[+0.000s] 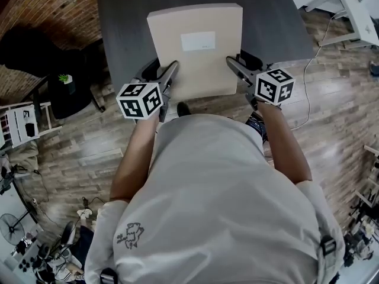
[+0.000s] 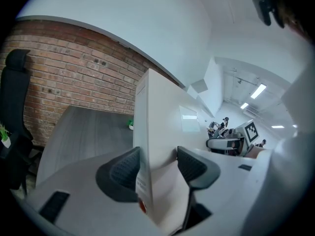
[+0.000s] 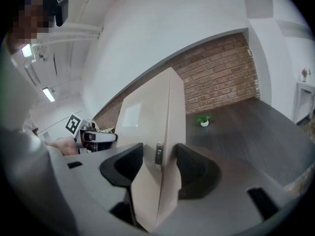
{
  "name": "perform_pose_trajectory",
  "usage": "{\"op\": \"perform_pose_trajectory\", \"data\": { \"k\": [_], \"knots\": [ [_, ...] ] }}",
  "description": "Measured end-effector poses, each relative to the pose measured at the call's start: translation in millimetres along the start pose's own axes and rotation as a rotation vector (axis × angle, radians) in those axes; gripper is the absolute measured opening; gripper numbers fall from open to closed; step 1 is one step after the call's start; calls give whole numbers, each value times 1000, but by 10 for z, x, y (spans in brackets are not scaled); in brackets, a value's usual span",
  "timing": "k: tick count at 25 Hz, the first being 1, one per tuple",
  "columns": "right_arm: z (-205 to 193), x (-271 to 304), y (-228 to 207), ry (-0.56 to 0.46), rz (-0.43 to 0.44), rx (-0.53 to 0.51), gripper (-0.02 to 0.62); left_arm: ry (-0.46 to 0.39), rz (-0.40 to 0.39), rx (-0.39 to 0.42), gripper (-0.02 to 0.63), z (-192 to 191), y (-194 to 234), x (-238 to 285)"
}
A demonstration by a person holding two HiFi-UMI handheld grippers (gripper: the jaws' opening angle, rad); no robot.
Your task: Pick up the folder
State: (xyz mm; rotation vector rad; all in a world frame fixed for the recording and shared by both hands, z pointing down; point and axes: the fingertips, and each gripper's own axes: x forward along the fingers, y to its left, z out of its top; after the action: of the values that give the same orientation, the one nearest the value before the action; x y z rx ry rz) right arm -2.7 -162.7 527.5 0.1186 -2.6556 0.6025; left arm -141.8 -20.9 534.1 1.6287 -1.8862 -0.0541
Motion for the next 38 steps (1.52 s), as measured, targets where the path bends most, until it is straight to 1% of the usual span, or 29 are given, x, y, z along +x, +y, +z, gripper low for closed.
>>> {"op": "perform_pose_trajectory", "data": {
  "k": [7, 13, 17, 22, 28, 33, 38],
  "knots": [
    [-62, -436, -245, 3, 37, -21, 218, -31, 28, -7, 247, -168, -504, 97],
    [-118, -815, -314, -15, 72, -41, 215, -51, 56, -15, 247, -323, -890, 62],
    [-214, -1086, -354, -18, 79, -44, 213, -55, 65, -27, 247, -474, -1154, 33],
    [-377, -1311, -337, -22, 95, -30, 212, -43, 69, -33, 247, -663, -1365, -49],
    [-579, -1610, -353, -28, 100, -21, 212, -31, 72, -15, 247, -880, -1636, -108],
    [-611, -1770, -322, -54, 94, -20, 210, -39, 71, -6, 247, -917, -1770, -160],
    [-605, -1793, -247, -64, 88, -25, 209, -46, 68, -14, 247, -940, -1768, -233]
  ]
}}
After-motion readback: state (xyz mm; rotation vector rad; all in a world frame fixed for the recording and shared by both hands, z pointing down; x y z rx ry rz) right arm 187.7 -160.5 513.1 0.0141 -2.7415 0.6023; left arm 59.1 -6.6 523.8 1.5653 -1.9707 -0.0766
